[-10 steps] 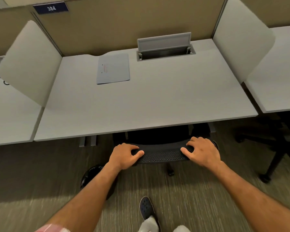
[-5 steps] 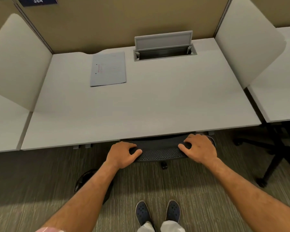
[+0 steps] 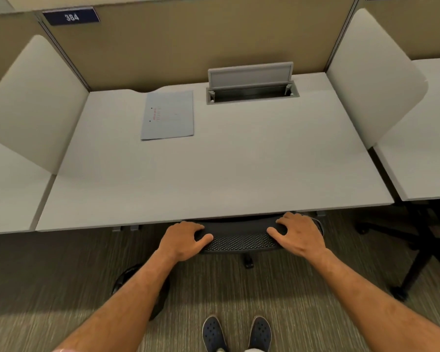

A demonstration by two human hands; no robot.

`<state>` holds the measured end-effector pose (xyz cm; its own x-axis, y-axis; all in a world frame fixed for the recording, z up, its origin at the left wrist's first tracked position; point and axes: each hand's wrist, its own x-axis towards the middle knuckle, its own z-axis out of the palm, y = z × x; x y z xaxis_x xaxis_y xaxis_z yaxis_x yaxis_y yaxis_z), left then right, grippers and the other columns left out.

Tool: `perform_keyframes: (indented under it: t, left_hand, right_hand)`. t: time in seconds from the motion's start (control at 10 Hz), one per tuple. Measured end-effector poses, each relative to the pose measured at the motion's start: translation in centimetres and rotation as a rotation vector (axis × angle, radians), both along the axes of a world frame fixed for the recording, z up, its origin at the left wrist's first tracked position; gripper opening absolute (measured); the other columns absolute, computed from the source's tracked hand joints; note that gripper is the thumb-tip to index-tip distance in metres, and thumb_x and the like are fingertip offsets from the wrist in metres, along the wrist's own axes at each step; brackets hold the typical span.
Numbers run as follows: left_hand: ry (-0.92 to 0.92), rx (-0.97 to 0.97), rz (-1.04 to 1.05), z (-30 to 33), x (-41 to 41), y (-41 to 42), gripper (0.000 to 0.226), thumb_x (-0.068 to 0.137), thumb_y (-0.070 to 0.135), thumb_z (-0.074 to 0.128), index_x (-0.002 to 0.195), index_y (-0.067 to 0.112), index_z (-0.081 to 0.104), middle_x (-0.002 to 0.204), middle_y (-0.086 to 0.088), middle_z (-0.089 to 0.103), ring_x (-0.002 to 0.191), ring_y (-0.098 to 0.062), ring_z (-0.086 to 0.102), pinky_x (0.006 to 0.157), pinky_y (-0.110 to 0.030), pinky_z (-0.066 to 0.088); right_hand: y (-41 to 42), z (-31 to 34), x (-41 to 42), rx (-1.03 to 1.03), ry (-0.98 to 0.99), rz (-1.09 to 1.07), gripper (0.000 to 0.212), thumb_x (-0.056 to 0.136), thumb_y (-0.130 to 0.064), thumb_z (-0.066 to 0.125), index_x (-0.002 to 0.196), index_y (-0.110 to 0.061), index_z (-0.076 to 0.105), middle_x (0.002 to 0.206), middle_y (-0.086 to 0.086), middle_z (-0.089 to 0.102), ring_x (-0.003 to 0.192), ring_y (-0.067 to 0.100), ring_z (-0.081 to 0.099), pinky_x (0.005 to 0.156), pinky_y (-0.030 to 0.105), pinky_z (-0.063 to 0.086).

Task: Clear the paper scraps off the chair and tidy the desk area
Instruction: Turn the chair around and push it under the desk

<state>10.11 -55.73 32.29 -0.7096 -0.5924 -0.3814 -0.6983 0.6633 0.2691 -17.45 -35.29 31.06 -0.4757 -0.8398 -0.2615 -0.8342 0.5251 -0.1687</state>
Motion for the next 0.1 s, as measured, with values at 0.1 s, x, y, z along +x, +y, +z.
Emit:
perform_keyframes:
  t: [0.1]
  left_hand:
    - [0.046,-0.019,0.092,1.98,0.0,-0.17,0.074,0.088,0.076,0.038,0.144,0.029,0.051,0.146,0.005,0.055,0.134,-0.019,0.05,0.112,-0.038,0.038]
  right_hand:
    - [-0.42,2.06,0.37,-0.085,-0.131,-0.094,0.074,0.088,-0.077,0.032,0.138,-0.028,0.055,0.141,-0.002,0.058,0.132,0.019,0.05,0.119,0.044,0.027]
